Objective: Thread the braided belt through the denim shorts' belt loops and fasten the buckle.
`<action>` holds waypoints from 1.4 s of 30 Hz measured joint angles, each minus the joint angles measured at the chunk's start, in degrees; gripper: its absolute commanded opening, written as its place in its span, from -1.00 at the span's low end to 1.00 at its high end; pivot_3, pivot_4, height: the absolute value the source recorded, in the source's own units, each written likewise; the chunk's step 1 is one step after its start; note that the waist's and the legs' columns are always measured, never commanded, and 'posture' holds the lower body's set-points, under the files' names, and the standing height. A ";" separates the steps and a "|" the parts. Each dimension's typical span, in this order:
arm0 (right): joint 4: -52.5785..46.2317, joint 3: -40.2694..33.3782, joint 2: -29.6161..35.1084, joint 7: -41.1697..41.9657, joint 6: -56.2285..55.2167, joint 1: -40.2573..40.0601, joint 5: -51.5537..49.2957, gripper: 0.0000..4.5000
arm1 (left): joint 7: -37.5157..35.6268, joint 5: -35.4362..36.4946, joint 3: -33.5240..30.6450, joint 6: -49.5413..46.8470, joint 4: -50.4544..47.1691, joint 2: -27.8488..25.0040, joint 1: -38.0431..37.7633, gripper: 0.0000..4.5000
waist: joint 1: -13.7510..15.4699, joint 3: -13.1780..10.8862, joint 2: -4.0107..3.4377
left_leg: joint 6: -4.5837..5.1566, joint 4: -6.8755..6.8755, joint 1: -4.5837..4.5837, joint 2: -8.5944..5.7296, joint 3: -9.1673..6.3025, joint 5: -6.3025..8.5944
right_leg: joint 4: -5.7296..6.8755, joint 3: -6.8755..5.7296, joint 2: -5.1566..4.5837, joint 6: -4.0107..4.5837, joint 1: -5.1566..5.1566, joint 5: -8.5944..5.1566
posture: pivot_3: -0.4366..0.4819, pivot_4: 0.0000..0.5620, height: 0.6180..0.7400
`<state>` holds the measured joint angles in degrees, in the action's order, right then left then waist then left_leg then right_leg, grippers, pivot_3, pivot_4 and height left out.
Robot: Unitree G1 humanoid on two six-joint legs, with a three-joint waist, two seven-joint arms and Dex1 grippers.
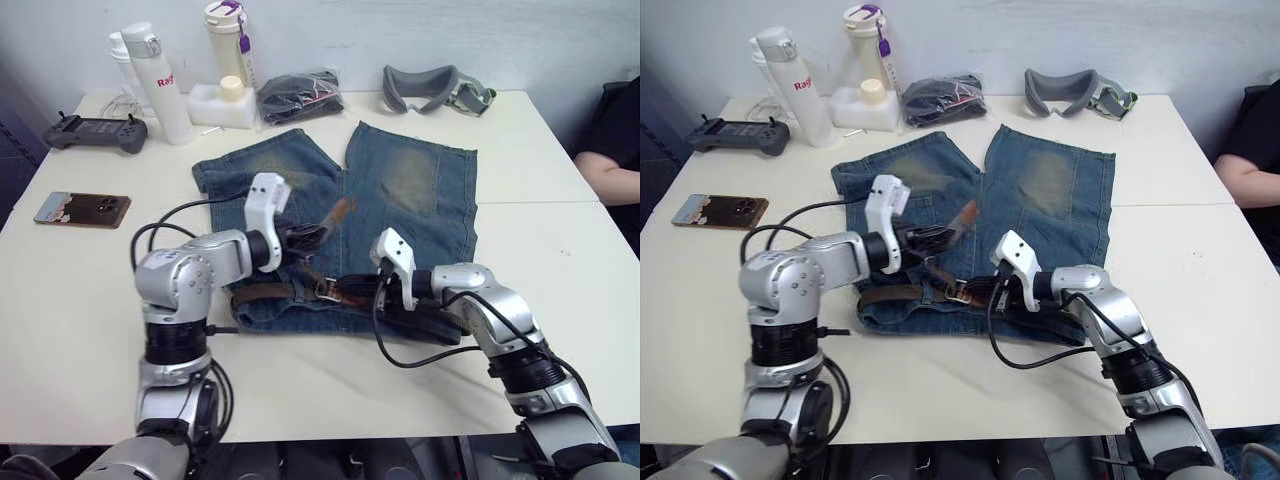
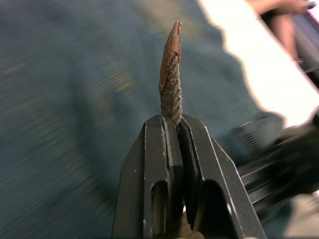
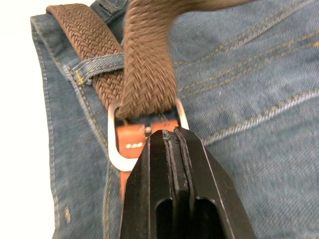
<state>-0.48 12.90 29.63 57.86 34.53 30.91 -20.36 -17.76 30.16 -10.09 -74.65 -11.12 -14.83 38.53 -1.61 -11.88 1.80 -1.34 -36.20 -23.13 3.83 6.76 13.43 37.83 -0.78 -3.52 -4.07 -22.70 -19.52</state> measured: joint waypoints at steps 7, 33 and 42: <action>-0.16 -1.38 -0.31 2.10 3.41 0.51 -3.23 -0.99 | -0.15 -0.13 0.30 0.73 -0.29 -1.87 -2.37 -1.00 | 0.07 0.00 0.01 | 0.03 -0.01 -0.05 -0.02 -0.04 0.02 | -0.01 -0.04 -0.03 -0.01 0.00 0.00 | -0.05 -0.47 0.98; 4.92 2.16 -5.77 3.94 3.34 4.06 -2.00 -0.99 | -1.56 -1.07 0.97 5.48 0.19 -7.38 -8.63 -1.00 | -0.25 0.00 0.01 | -0.03 0.02 -0.04 0.09 0.00 0.07 | -0.03 0.02 -0.05 0.02 -0.06 -0.01 | -0.05 -0.47 0.98; 4.05 0.08 -5.44 4.59 7.96 4.17 -5.00 -0.99 | -1.86 -1.15 1.65 8.06 0.08 -7.70 -9.95 -1.00 | -0.16 0.03 0.06 | -0.03 0.04 -0.03 0.22 0.00 0.10 | -0.03 0.02 -0.07 0.03 -0.06 -0.01 | -0.05 -0.47 0.98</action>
<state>3.57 12.97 24.19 62.46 42.48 35.08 -25.36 -19.62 29.02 -8.45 -66.59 -11.03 -22.53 28.58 -1.77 -11.85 1.85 -1.37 -36.16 -23.17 4.05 6.76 13.53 37.81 -0.76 -3.58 -4.04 -22.76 -19.53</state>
